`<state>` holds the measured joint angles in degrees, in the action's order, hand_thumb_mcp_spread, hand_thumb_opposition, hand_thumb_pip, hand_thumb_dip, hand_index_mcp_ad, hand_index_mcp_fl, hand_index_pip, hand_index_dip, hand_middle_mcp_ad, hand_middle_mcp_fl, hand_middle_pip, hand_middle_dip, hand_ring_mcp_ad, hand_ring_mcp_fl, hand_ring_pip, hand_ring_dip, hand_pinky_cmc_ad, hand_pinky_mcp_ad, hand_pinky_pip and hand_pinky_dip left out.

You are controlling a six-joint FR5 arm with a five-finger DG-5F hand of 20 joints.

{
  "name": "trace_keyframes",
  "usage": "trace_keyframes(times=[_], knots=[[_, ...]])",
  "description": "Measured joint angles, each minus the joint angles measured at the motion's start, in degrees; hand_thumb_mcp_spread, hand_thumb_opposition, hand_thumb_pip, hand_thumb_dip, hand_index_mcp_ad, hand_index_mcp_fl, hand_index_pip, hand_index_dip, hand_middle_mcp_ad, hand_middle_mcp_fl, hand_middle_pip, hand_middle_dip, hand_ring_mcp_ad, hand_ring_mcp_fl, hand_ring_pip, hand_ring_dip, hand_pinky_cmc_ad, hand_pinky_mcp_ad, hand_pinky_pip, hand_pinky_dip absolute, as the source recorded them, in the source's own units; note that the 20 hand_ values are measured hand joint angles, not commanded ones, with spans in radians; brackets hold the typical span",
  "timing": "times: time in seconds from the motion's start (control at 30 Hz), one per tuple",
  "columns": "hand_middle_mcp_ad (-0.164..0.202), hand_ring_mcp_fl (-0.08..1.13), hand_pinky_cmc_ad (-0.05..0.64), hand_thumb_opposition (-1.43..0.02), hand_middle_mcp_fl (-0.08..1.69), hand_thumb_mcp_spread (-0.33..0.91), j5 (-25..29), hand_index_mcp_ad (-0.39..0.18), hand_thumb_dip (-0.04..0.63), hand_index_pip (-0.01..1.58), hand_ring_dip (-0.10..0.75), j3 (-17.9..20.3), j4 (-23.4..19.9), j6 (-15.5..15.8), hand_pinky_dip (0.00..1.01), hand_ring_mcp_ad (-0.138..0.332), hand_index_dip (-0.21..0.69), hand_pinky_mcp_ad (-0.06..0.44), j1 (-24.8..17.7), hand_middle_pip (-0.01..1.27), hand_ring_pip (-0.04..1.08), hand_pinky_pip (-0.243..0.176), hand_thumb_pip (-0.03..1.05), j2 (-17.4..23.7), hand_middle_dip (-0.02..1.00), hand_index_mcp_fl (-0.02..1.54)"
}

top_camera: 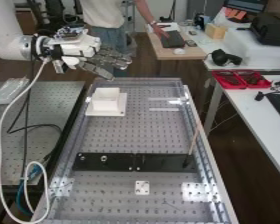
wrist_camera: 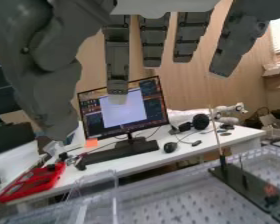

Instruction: Grab the bearing and place it in the white container

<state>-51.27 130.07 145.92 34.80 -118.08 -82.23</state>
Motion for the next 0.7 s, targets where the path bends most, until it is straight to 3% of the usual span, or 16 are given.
trace_keyframes(times=[0.07,0.33,0.7], knots=[[0.065,0.0,0.363,-0.77,0.01,0.24,-1.57,-0.08,0.237,1.0,0.103,-2.0,2.29,0.38,0.37,0.117,0.169,0.279,1.96,0.13,0.09,-0.089,0.66,0.93,0.21,0.01],[0.068,0.0,0.367,-0.74,0.01,0.24,-8.76,-0.079,0.22,0.48,0.103,-8.93,8.5,1.89,0.38,0.119,0.154,0.279,9.38,0.13,0.09,-0.093,0.61,1.44,0.21,0.0],[0.068,0.0,0.363,-0.73,0.01,0.24,-19.39,-0.075,0.22,0.3,0.103,-16.04,12.03,1.86,0.38,0.119,0.171,0.279,18.97,0.13,0.09,-0.089,0.6,-2.45,0.21,0.05]])
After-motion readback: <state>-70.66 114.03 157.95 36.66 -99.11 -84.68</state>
